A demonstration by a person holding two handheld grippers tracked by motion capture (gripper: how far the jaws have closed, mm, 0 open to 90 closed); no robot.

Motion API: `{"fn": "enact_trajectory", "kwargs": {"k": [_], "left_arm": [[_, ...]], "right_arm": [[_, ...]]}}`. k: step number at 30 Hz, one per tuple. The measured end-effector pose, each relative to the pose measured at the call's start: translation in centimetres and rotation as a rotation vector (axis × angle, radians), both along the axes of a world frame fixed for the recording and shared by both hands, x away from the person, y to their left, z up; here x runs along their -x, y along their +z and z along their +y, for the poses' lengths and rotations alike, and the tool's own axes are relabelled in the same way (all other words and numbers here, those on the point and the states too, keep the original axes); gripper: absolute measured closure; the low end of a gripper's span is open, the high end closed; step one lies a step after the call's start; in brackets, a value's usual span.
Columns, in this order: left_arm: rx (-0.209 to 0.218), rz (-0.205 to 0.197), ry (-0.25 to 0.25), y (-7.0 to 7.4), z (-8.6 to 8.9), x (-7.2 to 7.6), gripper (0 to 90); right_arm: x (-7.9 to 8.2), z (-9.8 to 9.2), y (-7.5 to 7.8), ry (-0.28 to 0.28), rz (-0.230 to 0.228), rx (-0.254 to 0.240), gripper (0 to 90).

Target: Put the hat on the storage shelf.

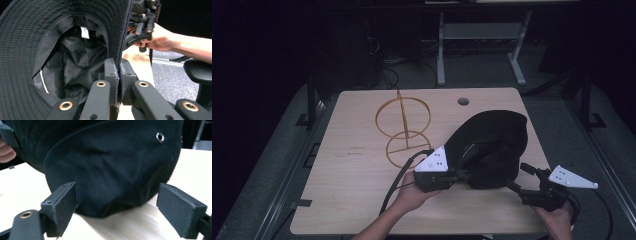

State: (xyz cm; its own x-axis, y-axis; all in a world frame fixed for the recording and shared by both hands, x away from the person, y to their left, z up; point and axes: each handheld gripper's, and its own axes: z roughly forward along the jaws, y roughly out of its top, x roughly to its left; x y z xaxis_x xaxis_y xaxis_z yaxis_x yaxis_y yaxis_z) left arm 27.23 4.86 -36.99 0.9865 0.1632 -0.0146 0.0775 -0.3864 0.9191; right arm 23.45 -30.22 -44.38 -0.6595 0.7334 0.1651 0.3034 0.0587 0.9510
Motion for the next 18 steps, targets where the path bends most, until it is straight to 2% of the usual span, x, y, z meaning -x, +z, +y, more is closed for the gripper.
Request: {"fn": "enact_trajectory", "kwargs": {"k": [1, 3, 5, 6, 10, 11, 12, 13, 15, 18], "left_arm": [[0.0, 0.0, 0.0, 0.0, 0.0, 0.0, 86.5], [0.0, 0.0, -0.004, -0.1, -0.1, 0.0, 86.5], [0.0, -0.002, -0.008, -0.1, -0.2, 0.1, 86.5], [-0.002, -0.005, -0.008, -0.1, -0.2, 0.1, 86.5], [-0.011, -0.009, -0.008, -0.3, -0.2, 0.1, 86.5], [-0.011, -0.009, -0.008, -0.3, -0.2, 0.1, 86.5], [-0.011, -0.009, -0.007, -0.3, -0.2, 0.1, 86.5], [-0.012, -0.008, -0.005, -0.3, -0.2, 0.1, 86.5], [-0.024, -0.014, -0.006, -0.4, -0.3, 0.3, 86.4], [-0.023, -0.019, -0.002, -0.4, 0.0, 0.4, 86.4]], "right_arm": [[0.0, 0.0, 0.0, 0.0, 0.0, 0.0, 16.7], [-0.6, 0.3, 0.0, 0.038, 0.008, -0.015, 23.7], [-0.8, 0.4, -0.1, 0.041, 0.011, -0.011, 27.2], [-1.0, 0.5, -0.2, 0.051, 0.007, -0.022, 40.6], [-0.9, 0.8, -0.3, 0.062, -0.026, -0.007, 66.9], [-0.9, 0.8, -0.3, 0.062, -0.026, -0.007, 66.9], [-0.9, 0.8, -0.2, 0.059, -0.026, -0.016, 72.6], [-0.9, 0.8, -0.2, 0.059, -0.026, -0.016, 72.6], [-0.7, 0.9, 0.1, 0.057, -0.051, -0.018, 81.0], [-0.4, 0.9, 0.5, 0.054, -0.074, -0.016, 84.0]]}}
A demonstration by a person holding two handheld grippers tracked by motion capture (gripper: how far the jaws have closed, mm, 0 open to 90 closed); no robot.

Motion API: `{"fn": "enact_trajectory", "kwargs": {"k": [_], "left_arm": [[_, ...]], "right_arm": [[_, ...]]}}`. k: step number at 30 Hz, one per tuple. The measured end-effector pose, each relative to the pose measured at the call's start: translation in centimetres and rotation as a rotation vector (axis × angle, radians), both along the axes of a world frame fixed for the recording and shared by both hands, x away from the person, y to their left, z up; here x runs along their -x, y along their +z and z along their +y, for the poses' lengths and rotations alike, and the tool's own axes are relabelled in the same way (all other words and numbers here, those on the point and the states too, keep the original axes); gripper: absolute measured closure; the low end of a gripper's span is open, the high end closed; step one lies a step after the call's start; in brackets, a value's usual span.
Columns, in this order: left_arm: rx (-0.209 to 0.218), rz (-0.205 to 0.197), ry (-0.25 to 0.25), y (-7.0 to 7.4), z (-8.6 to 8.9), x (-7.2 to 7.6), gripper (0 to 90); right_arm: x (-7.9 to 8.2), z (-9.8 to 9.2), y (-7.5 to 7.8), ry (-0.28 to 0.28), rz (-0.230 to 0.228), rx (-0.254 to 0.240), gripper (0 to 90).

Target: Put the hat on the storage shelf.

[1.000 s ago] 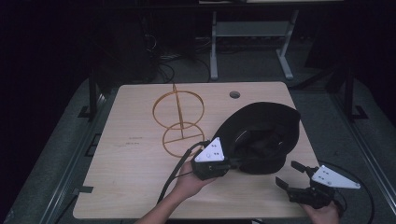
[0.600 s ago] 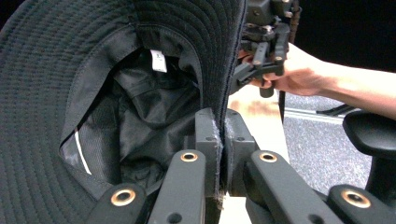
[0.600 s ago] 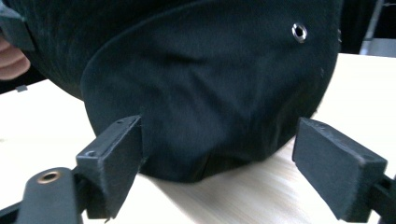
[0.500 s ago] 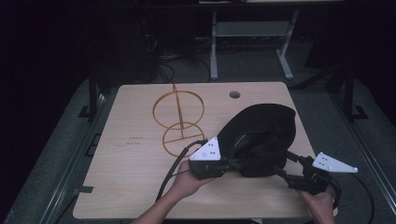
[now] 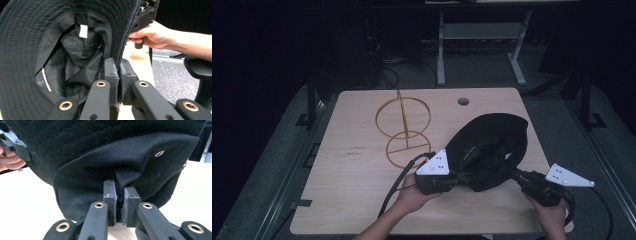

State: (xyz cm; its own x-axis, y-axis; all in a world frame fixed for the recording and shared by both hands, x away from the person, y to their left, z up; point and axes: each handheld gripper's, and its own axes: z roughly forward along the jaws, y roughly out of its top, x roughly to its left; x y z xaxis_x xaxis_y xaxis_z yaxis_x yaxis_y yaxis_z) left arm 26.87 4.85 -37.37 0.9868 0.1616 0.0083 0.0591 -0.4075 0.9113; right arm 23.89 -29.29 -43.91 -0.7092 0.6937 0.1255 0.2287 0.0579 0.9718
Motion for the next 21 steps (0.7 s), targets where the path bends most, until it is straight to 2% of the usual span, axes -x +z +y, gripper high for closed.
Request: {"fn": "enact_trajectory", "kwargs": {"k": [6, 9, 11, 13, 21], "left_arm": [[-0.009, -0.005, 0.016, 0.1, 0.6, 0.1, 86.1], [-0.025, -0.022, 0.025, 0.1, 0.7, 0.3, 85.1], [-0.034, -0.031, 0.037, 0.2, 0.9, 0.4, 81.4], [-0.031, -0.016, 0.053, 0.3, 1.2, 0.2, 76.6], [-0.06, -0.034, 0.073, 0.4, 1.9, 0.2, 69.7]], "right_arm": [[0.6, 0.2, 0.7, 0.003, -0.019, 0.005, 85.6], [0.7, 0.3, 0.9, 0.004, -0.028, 0.006, 85.9], [0.9, 0.3, 1.4, -0.007, -0.028, 0.009, 86.0], [1.0, 0.2, 1.6, -0.012, -0.032, 0.01, 86.1], [1.3, -0.1, 2.8, -0.039, -0.033, 0.027, 86.4]]}}
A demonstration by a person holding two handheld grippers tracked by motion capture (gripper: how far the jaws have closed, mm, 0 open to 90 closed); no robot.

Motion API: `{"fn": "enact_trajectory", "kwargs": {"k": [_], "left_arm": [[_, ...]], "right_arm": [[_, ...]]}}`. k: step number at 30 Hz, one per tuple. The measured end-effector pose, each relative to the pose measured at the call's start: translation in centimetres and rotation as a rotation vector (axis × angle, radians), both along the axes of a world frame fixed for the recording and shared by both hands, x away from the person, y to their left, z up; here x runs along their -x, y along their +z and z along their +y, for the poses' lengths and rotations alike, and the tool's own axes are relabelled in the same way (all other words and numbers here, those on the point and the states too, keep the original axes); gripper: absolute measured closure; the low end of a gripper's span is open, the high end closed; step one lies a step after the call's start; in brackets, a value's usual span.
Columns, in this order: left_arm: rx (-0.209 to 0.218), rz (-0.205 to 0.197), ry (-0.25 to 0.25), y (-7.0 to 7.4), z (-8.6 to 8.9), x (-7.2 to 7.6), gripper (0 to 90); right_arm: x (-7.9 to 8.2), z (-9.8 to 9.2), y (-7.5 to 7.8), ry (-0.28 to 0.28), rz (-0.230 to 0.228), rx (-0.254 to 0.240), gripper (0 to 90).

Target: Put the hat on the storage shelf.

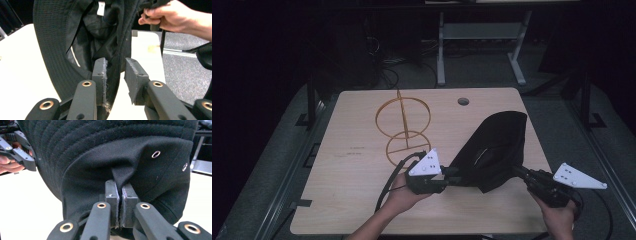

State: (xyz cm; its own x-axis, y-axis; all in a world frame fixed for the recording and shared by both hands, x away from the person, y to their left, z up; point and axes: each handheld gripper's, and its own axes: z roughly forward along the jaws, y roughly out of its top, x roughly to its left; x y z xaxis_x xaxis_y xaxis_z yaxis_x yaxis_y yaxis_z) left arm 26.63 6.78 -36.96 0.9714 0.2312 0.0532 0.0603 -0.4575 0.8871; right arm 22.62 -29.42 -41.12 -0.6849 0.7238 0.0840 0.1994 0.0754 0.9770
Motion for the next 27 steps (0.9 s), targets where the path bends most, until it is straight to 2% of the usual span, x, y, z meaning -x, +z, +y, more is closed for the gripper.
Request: {"fn": "enact_trajectory", "kwargs": {"k": [6, 15, 27], "left_arm": [[-0.01, 0.0, 0.01, 0.0, 0.7, 0.1, 65.5], [-0.046, 0.012, 0.057, -0.9, 2.8, 0.3, 56.5], [-0.061, 0.031, 0.106, -2.2, 5.6, 0.3, 53.7]], "right_arm": [[0.0, 0.1, 0.9, -0.002, -0.007, 0.016, 86.7], [-0.2, 0.1, 2.3, -0.006, -0.008, 0.036, 86.7], [-0.7, 0.1, 4.6, -0.003, -0.012, 0.045, 86.9]]}}
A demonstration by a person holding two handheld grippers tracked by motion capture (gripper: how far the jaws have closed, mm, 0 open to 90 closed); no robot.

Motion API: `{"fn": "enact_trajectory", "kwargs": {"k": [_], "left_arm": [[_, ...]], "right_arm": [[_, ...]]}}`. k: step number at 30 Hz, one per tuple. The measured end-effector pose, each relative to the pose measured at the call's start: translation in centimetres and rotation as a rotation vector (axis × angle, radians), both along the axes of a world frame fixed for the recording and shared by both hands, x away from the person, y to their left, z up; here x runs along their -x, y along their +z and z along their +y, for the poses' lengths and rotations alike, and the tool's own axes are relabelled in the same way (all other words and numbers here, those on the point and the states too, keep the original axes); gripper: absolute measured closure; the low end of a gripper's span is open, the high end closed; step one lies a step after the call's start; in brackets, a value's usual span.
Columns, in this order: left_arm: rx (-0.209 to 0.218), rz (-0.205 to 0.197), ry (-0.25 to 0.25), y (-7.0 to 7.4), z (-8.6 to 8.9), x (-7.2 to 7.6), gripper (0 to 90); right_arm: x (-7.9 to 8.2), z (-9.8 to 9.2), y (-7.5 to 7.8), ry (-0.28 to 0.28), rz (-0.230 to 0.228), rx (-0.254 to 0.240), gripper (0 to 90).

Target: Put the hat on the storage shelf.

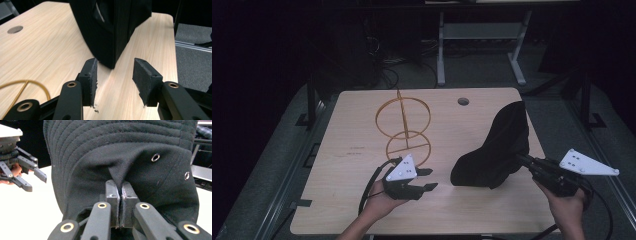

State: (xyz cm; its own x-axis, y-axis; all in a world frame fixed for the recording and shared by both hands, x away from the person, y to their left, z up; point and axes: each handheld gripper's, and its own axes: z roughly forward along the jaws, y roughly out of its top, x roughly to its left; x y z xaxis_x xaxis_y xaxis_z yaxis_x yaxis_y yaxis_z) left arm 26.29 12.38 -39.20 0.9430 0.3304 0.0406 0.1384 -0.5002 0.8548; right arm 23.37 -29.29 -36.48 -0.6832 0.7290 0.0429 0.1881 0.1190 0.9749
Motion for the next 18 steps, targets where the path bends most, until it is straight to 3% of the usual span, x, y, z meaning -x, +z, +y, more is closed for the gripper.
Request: {"fn": "enact_trajectory", "kwargs": {"k": [18], "left_arm": [[-0.014, 0.009, 0.084, -1.6, 4.0, 0.0, 49.7]], "right_arm": [[-1.4, 1.0, 3.9, 0.03, -0.023, 0.029, 86.9]]}}
